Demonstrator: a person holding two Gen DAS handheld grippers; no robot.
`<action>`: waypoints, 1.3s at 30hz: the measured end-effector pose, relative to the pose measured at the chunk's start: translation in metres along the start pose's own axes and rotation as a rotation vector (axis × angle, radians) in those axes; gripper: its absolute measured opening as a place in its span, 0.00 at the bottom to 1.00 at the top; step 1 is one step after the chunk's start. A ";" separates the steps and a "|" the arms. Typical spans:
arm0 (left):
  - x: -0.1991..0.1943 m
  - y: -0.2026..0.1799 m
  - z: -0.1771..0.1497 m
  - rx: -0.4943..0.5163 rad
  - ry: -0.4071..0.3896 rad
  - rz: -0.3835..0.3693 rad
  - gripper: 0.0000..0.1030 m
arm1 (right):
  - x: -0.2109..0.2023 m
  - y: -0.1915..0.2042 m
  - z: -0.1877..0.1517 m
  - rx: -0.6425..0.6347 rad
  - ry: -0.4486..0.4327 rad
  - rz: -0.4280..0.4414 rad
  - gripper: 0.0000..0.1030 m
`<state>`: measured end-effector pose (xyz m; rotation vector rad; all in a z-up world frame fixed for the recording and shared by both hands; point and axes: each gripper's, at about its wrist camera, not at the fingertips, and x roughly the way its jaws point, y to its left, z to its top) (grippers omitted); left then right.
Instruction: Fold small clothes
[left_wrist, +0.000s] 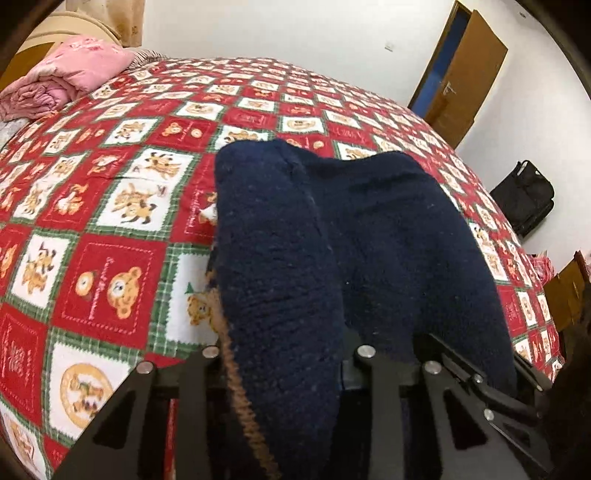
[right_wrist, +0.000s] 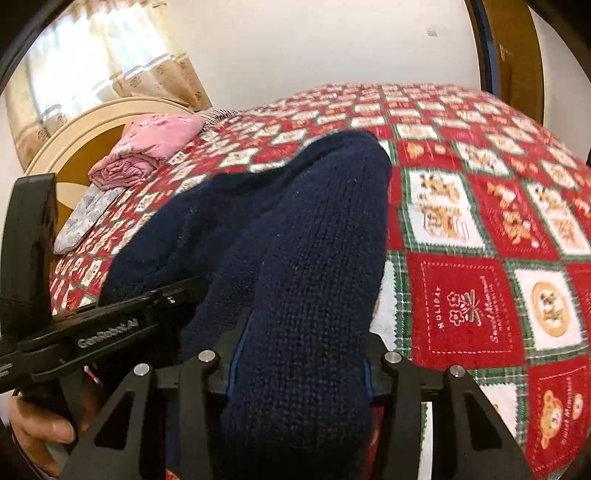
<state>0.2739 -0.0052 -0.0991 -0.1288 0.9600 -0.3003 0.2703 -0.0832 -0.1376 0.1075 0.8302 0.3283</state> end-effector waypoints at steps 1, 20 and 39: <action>-0.004 -0.002 -0.002 0.007 -0.008 0.007 0.34 | -0.004 0.003 0.000 -0.006 -0.006 0.000 0.46; -0.097 0.016 -0.030 -0.022 -0.144 0.059 0.34 | -0.085 0.086 -0.013 -0.174 -0.118 0.076 0.46; -0.121 0.096 0.014 -0.124 -0.285 0.249 0.34 | -0.039 0.169 0.047 -0.376 -0.161 0.193 0.46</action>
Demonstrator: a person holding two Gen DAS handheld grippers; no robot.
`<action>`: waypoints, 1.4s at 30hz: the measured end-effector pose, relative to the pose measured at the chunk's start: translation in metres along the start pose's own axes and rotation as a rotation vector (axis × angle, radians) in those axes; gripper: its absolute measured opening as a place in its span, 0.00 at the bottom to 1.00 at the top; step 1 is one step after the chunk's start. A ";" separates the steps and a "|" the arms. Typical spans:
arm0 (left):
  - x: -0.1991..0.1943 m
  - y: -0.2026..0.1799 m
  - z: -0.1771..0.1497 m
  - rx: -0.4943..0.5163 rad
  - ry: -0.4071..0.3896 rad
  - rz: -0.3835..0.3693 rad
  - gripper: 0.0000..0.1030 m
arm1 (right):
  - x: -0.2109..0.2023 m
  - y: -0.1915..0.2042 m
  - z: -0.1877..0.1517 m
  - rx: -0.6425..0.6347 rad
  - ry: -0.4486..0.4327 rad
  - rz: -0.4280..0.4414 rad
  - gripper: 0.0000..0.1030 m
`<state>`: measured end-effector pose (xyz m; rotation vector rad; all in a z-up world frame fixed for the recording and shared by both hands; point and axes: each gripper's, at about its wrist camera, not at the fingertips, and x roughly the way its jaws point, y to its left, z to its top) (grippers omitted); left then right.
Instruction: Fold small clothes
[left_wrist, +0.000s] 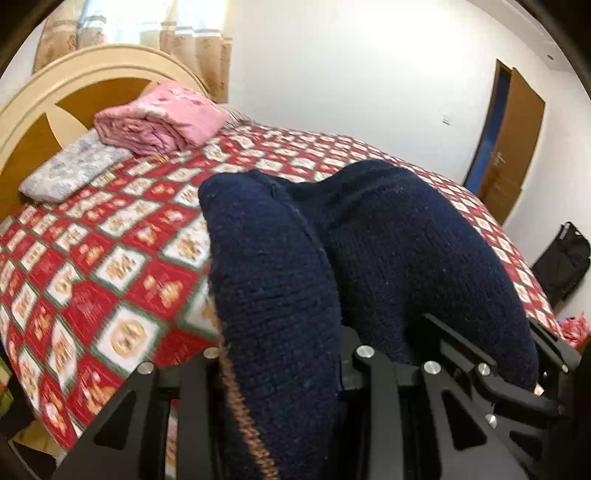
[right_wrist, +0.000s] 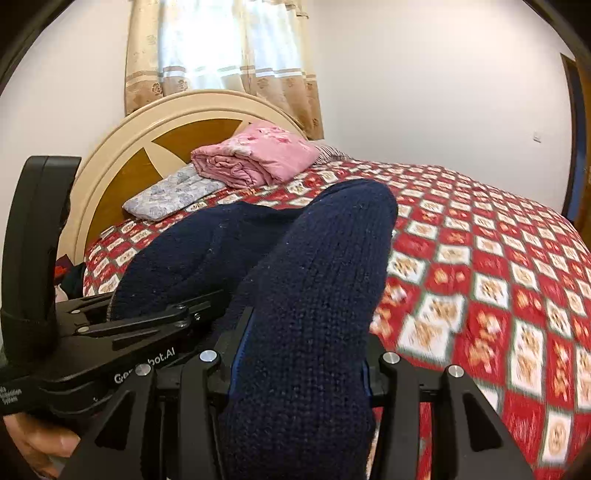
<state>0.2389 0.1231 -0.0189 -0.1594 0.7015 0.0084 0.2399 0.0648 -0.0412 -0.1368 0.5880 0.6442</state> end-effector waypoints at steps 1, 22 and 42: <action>0.006 0.002 0.006 -0.003 -0.007 0.013 0.34 | 0.008 -0.003 0.006 -0.001 -0.006 0.003 0.46; 0.135 0.020 -0.011 0.042 0.136 0.166 0.48 | 0.157 -0.097 -0.044 0.146 0.197 -0.035 0.58; 0.092 0.026 -0.041 0.073 0.168 0.240 0.70 | 0.063 -0.069 -0.067 0.065 0.193 -0.105 0.35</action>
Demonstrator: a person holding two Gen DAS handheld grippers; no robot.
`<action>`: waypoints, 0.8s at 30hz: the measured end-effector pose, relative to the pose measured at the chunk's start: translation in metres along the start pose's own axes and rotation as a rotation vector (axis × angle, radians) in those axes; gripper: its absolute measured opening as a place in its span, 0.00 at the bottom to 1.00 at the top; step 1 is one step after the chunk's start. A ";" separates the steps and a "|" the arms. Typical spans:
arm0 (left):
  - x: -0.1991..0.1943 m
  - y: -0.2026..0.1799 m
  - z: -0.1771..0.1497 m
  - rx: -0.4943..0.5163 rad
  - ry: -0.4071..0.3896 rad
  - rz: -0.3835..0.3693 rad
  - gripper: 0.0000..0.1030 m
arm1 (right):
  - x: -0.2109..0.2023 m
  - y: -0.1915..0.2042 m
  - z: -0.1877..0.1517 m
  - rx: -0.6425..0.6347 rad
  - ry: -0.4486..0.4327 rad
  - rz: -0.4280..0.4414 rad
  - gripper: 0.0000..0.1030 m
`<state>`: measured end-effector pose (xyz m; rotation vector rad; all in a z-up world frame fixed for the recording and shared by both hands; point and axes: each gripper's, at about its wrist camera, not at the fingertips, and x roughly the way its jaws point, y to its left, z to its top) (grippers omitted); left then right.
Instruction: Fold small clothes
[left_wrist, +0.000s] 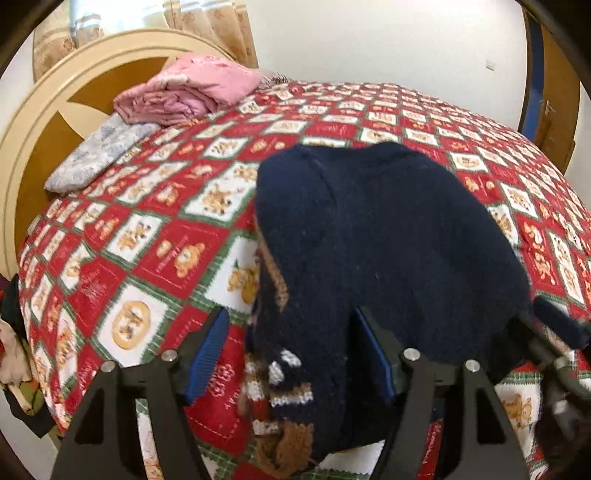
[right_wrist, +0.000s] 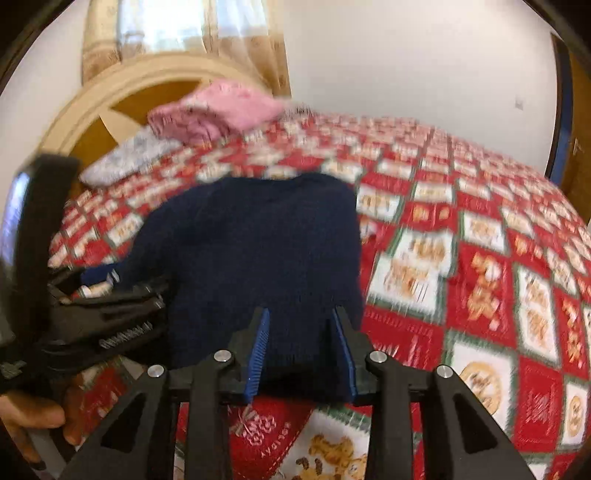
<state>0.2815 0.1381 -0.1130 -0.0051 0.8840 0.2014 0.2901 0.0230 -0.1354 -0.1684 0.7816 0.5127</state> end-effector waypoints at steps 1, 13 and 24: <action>0.003 0.001 0.000 -0.003 0.006 -0.005 0.71 | 0.007 -0.002 -0.005 0.017 0.025 -0.001 0.35; 0.031 0.003 0.009 -0.051 0.043 -0.075 0.83 | 0.040 -0.006 -0.007 0.029 0.079 -0.043 0.37; 0.009 0.026 -0.024 -0.122 0.149 -0.191 0.89 | 0.006 0.005 -0.016 0.013 0.099 -0.088 0.56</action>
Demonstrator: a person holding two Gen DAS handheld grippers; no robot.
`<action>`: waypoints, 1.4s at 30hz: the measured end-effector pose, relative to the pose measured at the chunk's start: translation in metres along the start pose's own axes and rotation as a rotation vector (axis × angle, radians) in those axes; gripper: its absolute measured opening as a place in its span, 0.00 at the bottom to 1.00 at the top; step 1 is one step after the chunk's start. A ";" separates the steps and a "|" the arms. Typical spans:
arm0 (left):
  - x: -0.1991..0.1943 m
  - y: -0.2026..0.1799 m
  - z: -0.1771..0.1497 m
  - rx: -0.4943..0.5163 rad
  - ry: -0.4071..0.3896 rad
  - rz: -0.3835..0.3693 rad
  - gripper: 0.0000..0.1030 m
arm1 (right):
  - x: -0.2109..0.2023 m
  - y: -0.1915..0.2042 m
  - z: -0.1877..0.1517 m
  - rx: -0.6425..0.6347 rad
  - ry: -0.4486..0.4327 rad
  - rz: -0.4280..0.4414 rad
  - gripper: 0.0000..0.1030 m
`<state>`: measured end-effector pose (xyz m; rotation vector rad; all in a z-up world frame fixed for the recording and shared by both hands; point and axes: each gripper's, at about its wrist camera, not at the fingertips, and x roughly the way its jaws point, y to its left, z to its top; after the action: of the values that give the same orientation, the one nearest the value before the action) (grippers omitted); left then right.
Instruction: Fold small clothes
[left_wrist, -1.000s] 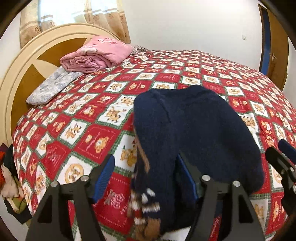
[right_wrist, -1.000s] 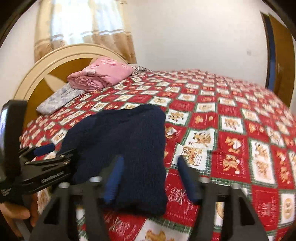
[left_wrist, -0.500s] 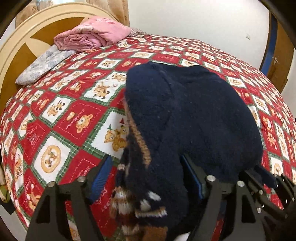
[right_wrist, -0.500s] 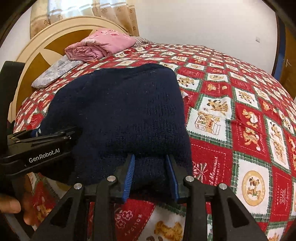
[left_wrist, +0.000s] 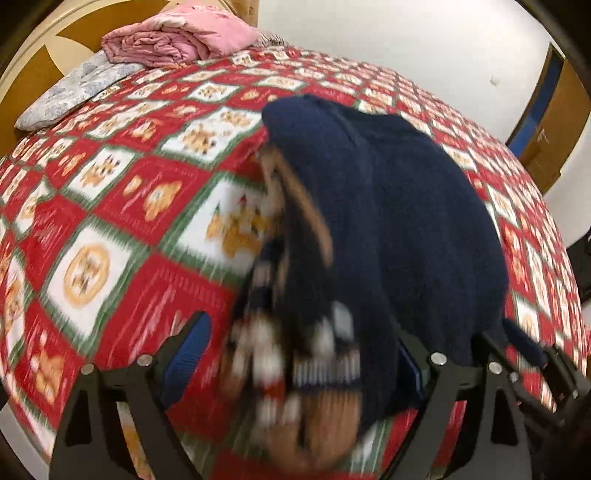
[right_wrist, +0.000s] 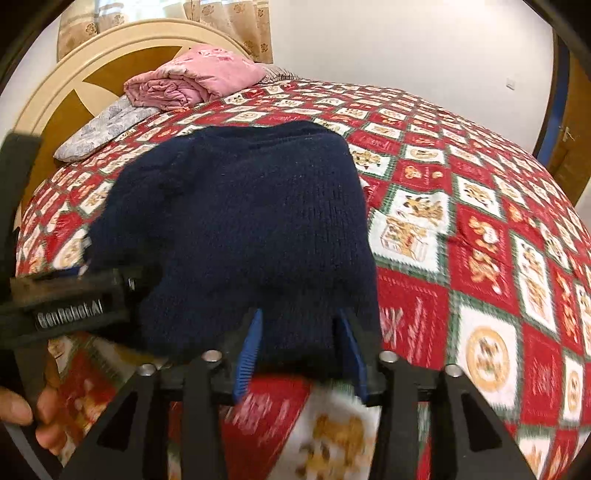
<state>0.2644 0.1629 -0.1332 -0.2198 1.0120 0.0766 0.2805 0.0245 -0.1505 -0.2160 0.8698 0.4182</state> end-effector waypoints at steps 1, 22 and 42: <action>-0.006 0.001 -0.008 -0.001 0.002 -0.005 0.89 | -0.006 0.000 -0.004 0.013 0.003 0.010 0.60; -0.147 -0.003 -0.147 0.206 -0.204 0.066 0.98 | -0.132 -0.023 -0.145 0.241 0.033 0.024 0.63; -0.293 0.013 -0.170 0.165 -0.642 0.075 1.00 | -0.362 -0.006 -0.151 0.194 -0.574 -0.200 0.77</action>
<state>-0.0345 0.1497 0.0261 0.0010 0.3825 0.1217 -0.0279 -0.1299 0.0355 0.0023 0.3155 0.1882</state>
